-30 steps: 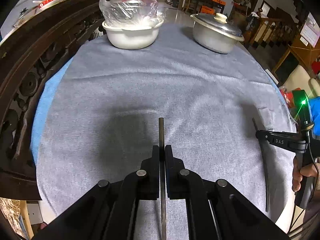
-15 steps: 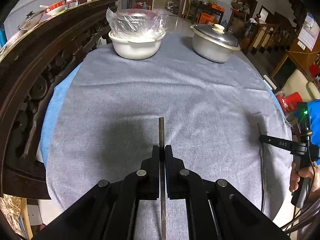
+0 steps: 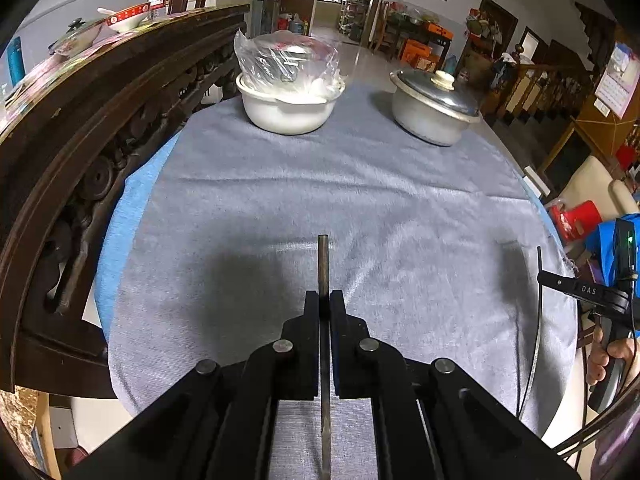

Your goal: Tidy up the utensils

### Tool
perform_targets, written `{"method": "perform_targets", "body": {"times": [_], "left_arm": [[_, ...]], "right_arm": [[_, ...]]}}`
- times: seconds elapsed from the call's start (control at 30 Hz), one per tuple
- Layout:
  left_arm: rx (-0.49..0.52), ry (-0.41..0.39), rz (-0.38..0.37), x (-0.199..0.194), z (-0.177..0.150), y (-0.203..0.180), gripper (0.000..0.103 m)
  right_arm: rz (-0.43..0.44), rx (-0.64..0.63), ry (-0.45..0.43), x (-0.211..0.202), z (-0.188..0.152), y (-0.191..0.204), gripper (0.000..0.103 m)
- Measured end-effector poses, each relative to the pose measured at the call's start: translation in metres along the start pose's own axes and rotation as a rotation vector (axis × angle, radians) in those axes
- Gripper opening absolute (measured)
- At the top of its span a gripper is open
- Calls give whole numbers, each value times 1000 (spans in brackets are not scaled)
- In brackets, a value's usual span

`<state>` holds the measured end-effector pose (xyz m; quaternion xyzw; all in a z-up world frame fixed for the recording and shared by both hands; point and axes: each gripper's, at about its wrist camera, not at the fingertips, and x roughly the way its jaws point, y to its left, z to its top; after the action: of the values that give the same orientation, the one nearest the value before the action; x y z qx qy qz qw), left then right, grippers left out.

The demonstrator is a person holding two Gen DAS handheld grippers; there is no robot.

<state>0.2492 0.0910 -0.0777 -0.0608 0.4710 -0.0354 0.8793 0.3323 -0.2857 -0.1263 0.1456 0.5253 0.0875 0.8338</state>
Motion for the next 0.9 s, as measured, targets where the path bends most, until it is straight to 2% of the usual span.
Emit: {"method": "perform_targets", "body": {"times": [0.27,0.6,0.9], "left_arm": [[-27,-28,-18,-14,0,5,5],[-18,-138,-38,-63,-2,-3,5],[-27,-194,-43,-91,-14,-6,5]], "right_arm": [[38,-4,-43,-17,-3,0,6],[81,-11,-148,-61,-10,-2,6],[90,4,-237,-96,-23,-12,6]]}}
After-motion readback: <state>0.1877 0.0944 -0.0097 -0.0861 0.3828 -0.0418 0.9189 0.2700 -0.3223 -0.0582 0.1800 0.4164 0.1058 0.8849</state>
